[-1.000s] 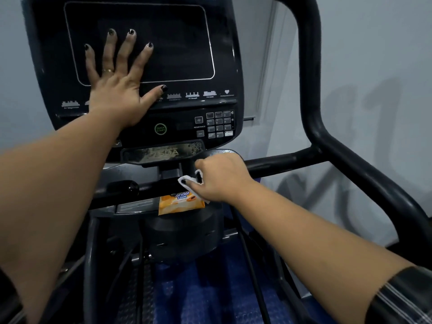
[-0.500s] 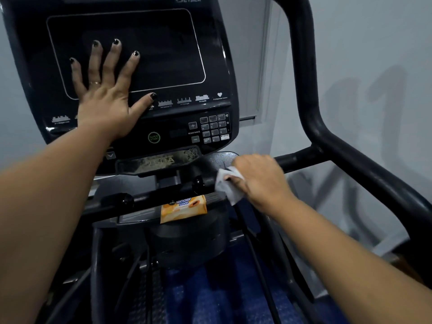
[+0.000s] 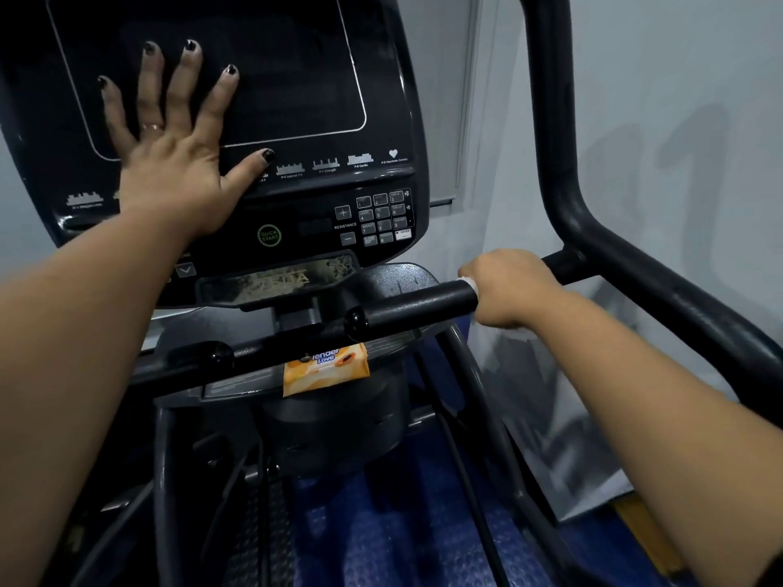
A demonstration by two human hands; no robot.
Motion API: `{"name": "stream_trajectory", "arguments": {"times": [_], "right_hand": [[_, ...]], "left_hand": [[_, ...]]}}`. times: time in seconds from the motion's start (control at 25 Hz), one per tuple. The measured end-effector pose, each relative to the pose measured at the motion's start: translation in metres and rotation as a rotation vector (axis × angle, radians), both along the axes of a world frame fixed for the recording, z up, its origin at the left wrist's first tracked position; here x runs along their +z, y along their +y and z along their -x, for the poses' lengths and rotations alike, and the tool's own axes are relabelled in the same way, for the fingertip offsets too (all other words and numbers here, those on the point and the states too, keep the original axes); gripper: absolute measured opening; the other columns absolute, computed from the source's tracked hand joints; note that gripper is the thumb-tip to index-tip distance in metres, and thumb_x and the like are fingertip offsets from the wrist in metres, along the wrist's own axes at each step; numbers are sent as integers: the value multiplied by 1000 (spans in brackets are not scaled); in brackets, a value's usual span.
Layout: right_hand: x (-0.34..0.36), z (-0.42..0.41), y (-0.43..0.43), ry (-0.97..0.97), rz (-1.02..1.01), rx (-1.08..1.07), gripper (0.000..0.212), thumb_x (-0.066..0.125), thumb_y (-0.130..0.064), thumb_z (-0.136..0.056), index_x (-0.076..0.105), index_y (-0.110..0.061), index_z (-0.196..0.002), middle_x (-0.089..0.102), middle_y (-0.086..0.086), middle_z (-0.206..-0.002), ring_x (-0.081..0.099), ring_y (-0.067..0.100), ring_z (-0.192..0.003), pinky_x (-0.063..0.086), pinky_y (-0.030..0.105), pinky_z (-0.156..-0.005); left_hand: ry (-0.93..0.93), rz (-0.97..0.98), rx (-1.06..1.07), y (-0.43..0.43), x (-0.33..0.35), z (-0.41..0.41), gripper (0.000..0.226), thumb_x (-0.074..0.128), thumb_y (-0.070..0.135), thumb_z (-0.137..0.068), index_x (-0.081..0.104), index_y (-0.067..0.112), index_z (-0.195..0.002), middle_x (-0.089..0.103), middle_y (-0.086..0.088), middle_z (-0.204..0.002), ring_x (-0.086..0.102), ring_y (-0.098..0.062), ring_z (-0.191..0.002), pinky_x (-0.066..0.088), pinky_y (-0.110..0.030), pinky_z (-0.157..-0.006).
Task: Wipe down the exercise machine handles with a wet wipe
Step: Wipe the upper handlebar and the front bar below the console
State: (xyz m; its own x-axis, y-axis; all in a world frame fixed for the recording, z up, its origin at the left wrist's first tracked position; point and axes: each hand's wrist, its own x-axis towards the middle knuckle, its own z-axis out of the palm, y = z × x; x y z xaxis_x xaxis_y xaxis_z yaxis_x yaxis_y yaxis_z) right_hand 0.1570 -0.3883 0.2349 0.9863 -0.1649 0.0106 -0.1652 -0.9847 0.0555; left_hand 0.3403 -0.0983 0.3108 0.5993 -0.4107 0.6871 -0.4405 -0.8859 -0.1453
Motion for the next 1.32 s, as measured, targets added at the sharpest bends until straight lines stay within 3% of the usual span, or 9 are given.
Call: {"name": "stream_trajectory", "arguments": {"times": [0.2, 0.56, 0.72, 0.88, 1.0, 1.08, 1.16, 1.24, 1.32], "right_hand": [[17, -13, 20, 257, 19, 66, 30, 81, -24, -64, 57, -27, -82, 55, -8, -70, 59, 23, -75, 38, 26, -56], [-6, -7, 108, -313, -74, 300, 21, 66, -18, -72, 60, -29, -90, 51, -7, -72, 56, 22, -75, 30, 29, -63], [-42, 1, 86, -641, -18, 376, 19, 47, -16, -75, 57, -16, -91, 58, 2, -79, 59, 26, -72, 43, 37, -69], [-79, 21, 43, -662, 17, 159, 53, 48, -5, -76, 43, -8, -129, 56, 13, -117, 53, 33, -114, 32, 44, -108], [-80, 43, 28, -524, -100, -2, 67, 25, -5, -84, 28, -1, -150, 33, 17, -153, 24, 34, -146, 17, 48, -121], [-80, 59, 30, -542, -276, -16, 72, 15, -5, -85, 6, -9, -157, -2, 6, -165, -7, 21, -152, 0, 36, -122], [-78, 81, 38, -547, -664, -8, 66, 19, -6, -98, -4, -26, -157, -16, -16, -162, -16, -1, -147, -4, 19, -117], [-81, 96, 47, -662, -1224, -222, 56, 36, -21, -106, 13, -32, -156, 13, -18, -161, 16, -3, -146, 15, 17, -116], [-85, 102, 41, -791, -1842, -599, 35, 43, -25, -105, 46, -23, -139, 50, 3, -141, 53, 17, -123, 39, 31, -106]], "left_hand": [[-3, 2, -14, 0, 1, 1, 77, 28, 72, -92, 6, 33, -155, -5, 0, -165, -11, -29, -151, -2, -65, -116], [1, -13, -4, -1, 3, 1, 77, 27, 72, -92, 5, 34, -155, -7, 2, -165, -11, -29, -151, -3, -64, -116], [2, -7, 7, 1, 1, 0, 76, 26, 73, -91, 5, 35, -154, -7, 4, -164, -12, -27, -151, -4, -63, -116], [2, -5, 4, -1, 1, 0, 78, 26, 74, -90, 7, 34, -154, -7, 4, -164, -12, -27, -151, -6, -62, -116], [16, 1, 15, -1, 1, -1, 78, 29, 73, -91, 6, 32, -155, -7, 3, -164, -13, -25, -151, -6, -62, -116], [50, -1, 34, -1, 2, -1, 74, 29, 70, -93, 9, 34, -154, -7, 3, -164, -15, -24, -150, -4, -63, -117], [92, 60, 49, -11, 8, 5, 71, 28, 68, -93, 16, 28, -151, -1, -3, -163, -11, -29, -150, -2, -64, -117], [70, 156, 44, -35, 16, 14, 71, 30, 68, -94, 28, 17, -143, 13, -15, -159, 2, -38, -149, 0, -63, -117], [91, 171, 0, -60, 20, 21, 73, 31, 69, -93, 31, 15, -143, 16, -18, -158, 4, -39, -148, -1, -61, -118]]}}
